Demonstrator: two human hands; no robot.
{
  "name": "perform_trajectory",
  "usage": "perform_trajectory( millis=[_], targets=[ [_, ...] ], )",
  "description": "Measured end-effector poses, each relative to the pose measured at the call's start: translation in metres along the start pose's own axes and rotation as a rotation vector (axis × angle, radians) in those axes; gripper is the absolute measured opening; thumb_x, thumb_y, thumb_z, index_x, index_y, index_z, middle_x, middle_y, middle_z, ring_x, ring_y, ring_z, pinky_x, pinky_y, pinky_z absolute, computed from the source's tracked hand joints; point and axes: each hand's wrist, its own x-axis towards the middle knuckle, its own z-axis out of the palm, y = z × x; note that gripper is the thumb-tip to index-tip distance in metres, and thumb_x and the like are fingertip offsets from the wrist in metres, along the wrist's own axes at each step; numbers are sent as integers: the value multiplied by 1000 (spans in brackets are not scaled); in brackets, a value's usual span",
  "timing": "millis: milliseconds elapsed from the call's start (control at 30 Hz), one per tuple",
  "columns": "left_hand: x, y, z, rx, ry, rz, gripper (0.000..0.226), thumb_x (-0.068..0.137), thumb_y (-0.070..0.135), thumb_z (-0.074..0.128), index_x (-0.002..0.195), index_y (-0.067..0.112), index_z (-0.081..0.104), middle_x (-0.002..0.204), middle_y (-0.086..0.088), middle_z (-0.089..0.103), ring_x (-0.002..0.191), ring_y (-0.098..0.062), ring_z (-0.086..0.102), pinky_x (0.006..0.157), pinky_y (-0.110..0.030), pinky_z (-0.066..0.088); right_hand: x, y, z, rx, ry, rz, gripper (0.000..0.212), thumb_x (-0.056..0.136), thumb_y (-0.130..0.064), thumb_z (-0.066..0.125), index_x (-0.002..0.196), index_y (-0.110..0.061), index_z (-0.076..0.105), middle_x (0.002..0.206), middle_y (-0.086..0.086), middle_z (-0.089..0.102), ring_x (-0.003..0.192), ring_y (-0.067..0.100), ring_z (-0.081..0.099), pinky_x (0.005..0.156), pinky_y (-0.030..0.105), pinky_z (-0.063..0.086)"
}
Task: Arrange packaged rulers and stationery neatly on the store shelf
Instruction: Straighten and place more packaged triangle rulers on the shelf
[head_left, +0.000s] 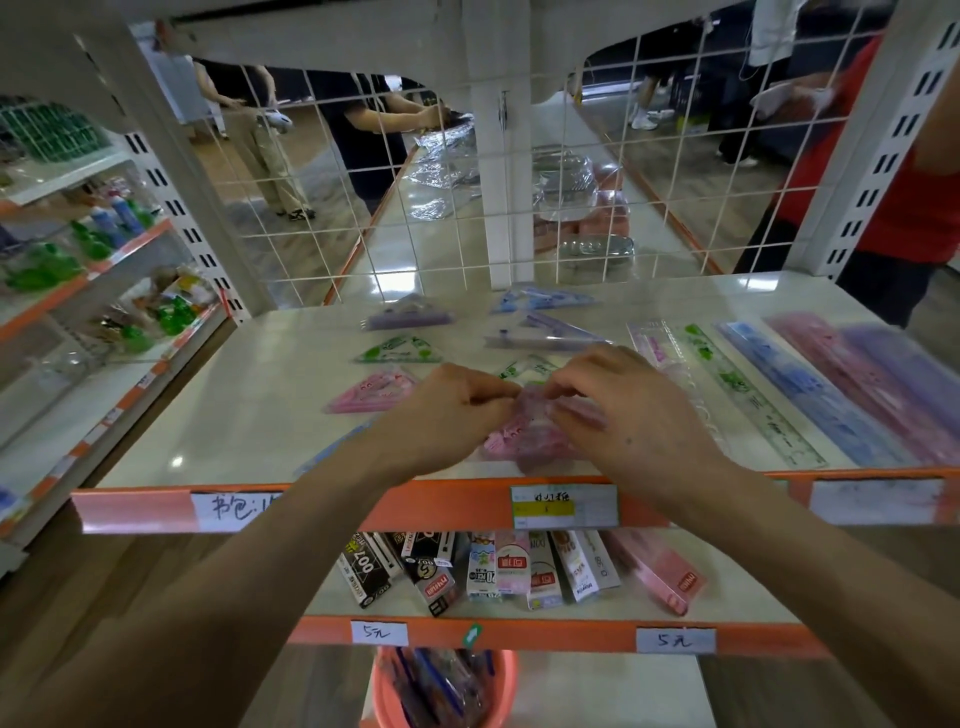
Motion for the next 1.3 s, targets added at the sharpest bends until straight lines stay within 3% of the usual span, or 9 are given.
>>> perform_trajectory(
  millis=[133,300,500,600,667,800,1033,1200,1300],
  targets=[
    [2,1,-3,42,-45,1,29,93,21,52,119,22,66,99,-12,72,92,-33,66,87,-48,52,5,-5,0,-22,22,-61,12,79,-20,59,88,-21,66,90,-3,59,89,21,56,62,30,45],
    [-2,2,-1,55,-65,73,24,86,8,58,107,13,71,86,-2,72,72,-3,59,66,-12,46,12,-8,-2,-107,-28,-141,11,77,-22,61,86,-18,66,91,-1,60,86,22,58,58,28,44],
    [1,-10,4,152,57,128,25,91,9,53,110,12,68,101,-6,71,90,-21,65,84,-36,52,3,10,-17,-197,-229,18,32,90,-47,52,116,-28,57,115,-8,59,111,15,47,80,25,36],
    [-9,1,16,59,51,28,42,99,13,42,141,18,42,120,9,59,92,6,56,75,-4,39,-5,12,-16,-196,-250,31,25,93,-39,46,111,-24,57,98,-4,60,97,17,51,73,31,42],
    [-15,10,28,-82,45,-25,53,99,10,41,148,19,24,102,27,46,74,26,48,62,7,33,-8,11,-11,-171,-218,11,28,90,-34,43,105,-18,60,90,0,61,91,22,54,66,31,39],
    [-10,17,45,-267,111,-94,71,94,2,43,152,21,6,115,18,45,81,12,47,56,9,29,-8,11,-9,-149,-196,-18,30,86,-28,42,102,-13,63,87,5,63,85,26,56,66,34,40],
    [-4,21,57,-487,267,-147,72,87,-2,48,149,22,19,94,23,50,68,20,48,55,4,35,-10,9,5,-217,-182,-64,21,70,-9,71,89,-11,65,77,6,66,70,28,59,55,28,39],
    [0,12,52,-251,340,-92,57,85,19,65,137,21,43,99,19,55,89,8,55,75,-5,40,-8,9,2,-180,-85,-112,20,75,-18,52,86,-12,68,71,3,67,59,24,60,48,26,45],
    [3,6,48,-150,348,-51,39,84,25,67,122,21,60,96,12,63,95,-4,61,79,-14,47,-8,10,0,-118,-139,-44,36,90,-33,38,101,-14,67,85,3,69,75,26,62,61,33,49]
  ],
)
